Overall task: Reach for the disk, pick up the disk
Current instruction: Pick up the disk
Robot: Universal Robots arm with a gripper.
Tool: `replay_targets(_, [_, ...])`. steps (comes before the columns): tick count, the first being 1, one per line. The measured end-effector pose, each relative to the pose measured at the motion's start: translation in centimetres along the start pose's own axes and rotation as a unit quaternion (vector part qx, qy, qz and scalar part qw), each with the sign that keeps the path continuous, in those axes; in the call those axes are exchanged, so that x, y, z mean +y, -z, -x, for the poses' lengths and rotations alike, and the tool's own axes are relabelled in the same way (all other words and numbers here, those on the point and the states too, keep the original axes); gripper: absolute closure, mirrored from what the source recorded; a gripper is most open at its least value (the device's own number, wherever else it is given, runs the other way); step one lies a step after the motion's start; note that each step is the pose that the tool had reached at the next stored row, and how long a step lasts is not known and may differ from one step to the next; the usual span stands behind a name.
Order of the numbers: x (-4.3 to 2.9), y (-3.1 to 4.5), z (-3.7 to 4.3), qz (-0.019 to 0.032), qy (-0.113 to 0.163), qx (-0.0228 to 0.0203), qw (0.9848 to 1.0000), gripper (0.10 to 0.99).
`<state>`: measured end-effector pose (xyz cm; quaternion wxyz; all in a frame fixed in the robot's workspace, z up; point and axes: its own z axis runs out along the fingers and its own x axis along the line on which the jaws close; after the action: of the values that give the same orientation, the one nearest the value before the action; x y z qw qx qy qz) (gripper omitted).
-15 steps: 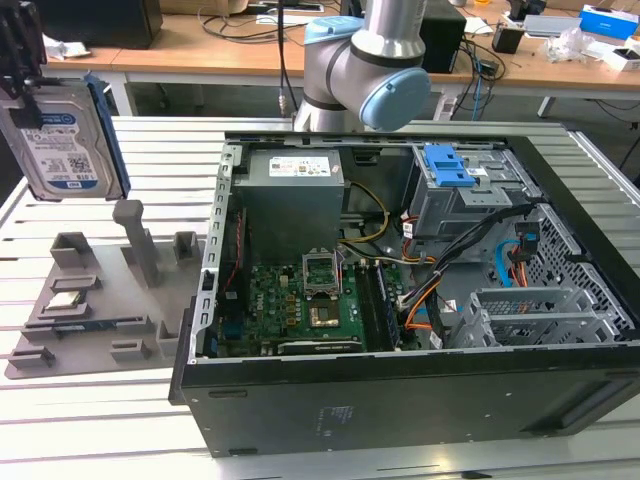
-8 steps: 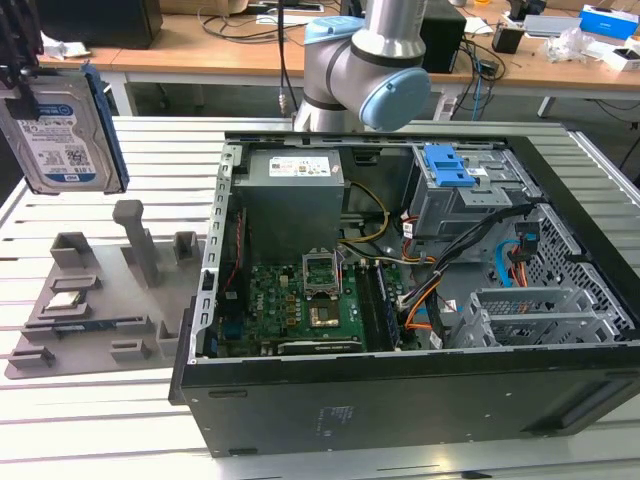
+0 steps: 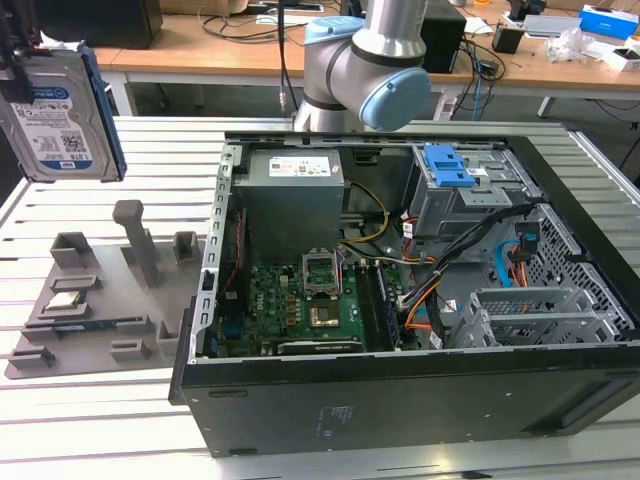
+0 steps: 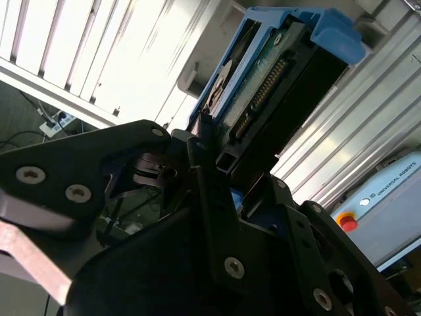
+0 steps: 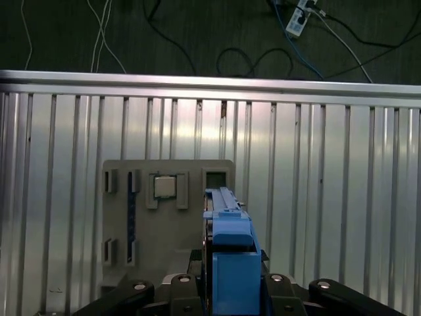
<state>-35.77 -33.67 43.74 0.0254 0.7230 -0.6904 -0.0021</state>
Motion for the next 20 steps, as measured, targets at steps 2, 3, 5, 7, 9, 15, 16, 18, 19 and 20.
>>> replay_targets(2, [0.00,0.39,-0.01,0.0000,0.000,0.0000,1.0000,0.718])
replay_targets(3, [0.01,0.57,-0.01,0.0000,0.000,0.0000,1.0000,0.718])
replay_targets(5, [0.01,0.98,-0.01,0.0000,0.000,0.0000,1.0000,0.718])
replay_targets(7, [0.01,1.43,-0.01,0.0000,0.000,0.0000,1.0000,0.718])
replay_targets(9, [0.01,1.95,-0.01,0.0000,0.000,0.0000,1.0000,0.718])
replay_targets(15, [0.03,4.29,-0.03,0.0000,0.000,0.0000,1.0000,0.718])
replay_targets(16, [0.03,4.49,-0.03,0.0000,0.000,0.0000,1.0000,0.718])
replay_targets(18, [0.03,4.84,-0.04,0.0000,0.000,0.0000,1.0000,0.718])
replay_targets(19, [0.03,4.99,-0.04,0.0000,0.000,0.0000,1.0000,0.718])
replay_targets(20, [0.02,5.23,-0.04,0.0000,0.000,0.0000,1.0000,0.718])
